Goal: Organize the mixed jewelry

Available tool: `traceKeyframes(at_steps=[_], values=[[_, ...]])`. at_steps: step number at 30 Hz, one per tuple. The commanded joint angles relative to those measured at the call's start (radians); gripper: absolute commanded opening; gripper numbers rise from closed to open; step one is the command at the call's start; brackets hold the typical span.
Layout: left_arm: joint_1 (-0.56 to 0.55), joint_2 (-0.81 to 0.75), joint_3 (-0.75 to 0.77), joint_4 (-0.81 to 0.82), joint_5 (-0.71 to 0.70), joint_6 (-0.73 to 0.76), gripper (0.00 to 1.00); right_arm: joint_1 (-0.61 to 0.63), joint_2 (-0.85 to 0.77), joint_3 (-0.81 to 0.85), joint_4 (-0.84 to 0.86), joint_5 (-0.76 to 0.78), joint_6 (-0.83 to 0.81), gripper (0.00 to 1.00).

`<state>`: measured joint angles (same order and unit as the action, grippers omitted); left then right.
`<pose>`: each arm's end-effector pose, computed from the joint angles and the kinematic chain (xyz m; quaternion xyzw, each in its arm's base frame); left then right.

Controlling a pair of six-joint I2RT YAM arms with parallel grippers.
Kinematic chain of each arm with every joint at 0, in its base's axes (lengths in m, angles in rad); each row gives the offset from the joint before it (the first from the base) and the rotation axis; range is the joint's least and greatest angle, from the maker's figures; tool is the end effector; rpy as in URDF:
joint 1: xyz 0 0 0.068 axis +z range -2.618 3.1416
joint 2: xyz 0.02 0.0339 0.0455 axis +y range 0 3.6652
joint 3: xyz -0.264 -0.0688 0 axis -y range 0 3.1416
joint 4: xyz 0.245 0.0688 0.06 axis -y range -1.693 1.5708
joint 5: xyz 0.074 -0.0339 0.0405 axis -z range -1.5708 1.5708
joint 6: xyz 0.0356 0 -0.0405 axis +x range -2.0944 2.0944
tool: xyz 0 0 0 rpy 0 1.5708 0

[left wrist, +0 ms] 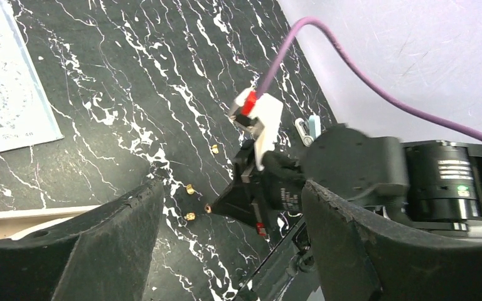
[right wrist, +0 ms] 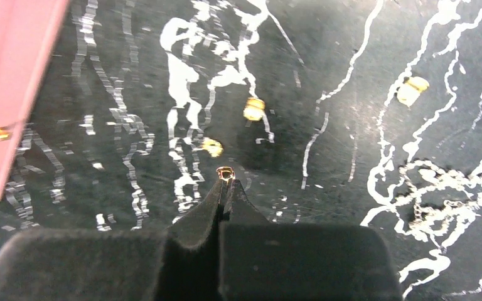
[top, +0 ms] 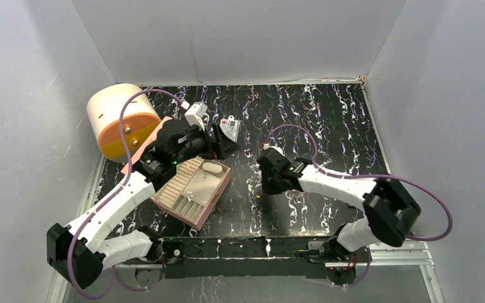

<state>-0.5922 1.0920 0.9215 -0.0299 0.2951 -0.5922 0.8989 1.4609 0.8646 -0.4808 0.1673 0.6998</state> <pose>0.2065 -0.1514 0.3439 0.0930 0.7659 -0.4438 0.4558 0.1784 0.2148 0.1919 -0.0757 0.9635 0.1181 0.2278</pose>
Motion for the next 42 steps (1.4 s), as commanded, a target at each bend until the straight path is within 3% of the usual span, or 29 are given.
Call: traceKeyframes(at_steps=[1, 9, 14, 22, 25, 28, 37, 42], values=[[-0.003, -0.032, -0.036, 0.022, 0.001, -0.028, 0.78, -0.028, -0.118, -0.046, 0.166, -0.084, -0.004, 0.00], [-0.003, -0.105, -0.086, 0.003, 0.004, -0.064, 0.71, -0.229, -0.268, -0.182, 0.502, -0.435, 0.067, 0.00], [-0.003, -0.125, -0.126, 0.077, 0.039, -0.136, 0.67, -0.303, -0.325, -0.237, 0.717, -0.587, 0.226, 0.00], [-0.003, -0.139, -0.100, 0.052, 0.041, -0.121, 0.68, -0.304, -0.280, -0.154, 0.918, -0.701, 0.357, 0.00], [-0.003, -0.143, -0.128, 0.135, 0.063, -0.192, 0.77, -0.304, -0.263, -0.163, 1.006, -0.743, 0.418, 0.00], [-0.003, -0.123, -0.172, 0.263, 0.113, -0.285, 0.77, -0.303, -0.246, -0.171, 1.091, -0.781, 0.482, 0.00], [-0.003, -0.056, -0.236, 0.506, 0.185, -0.433, 0.61, -0.305, -0.224, -0.195, 1.251, -0.816, 0.597, 0.00], [-0.003, -0.057, -0.252, 0.536, 0.186, -0.460, 0.51, -0.304, -0.219, -0.206, 1.292, -0.828, 0.621, 0.00]])
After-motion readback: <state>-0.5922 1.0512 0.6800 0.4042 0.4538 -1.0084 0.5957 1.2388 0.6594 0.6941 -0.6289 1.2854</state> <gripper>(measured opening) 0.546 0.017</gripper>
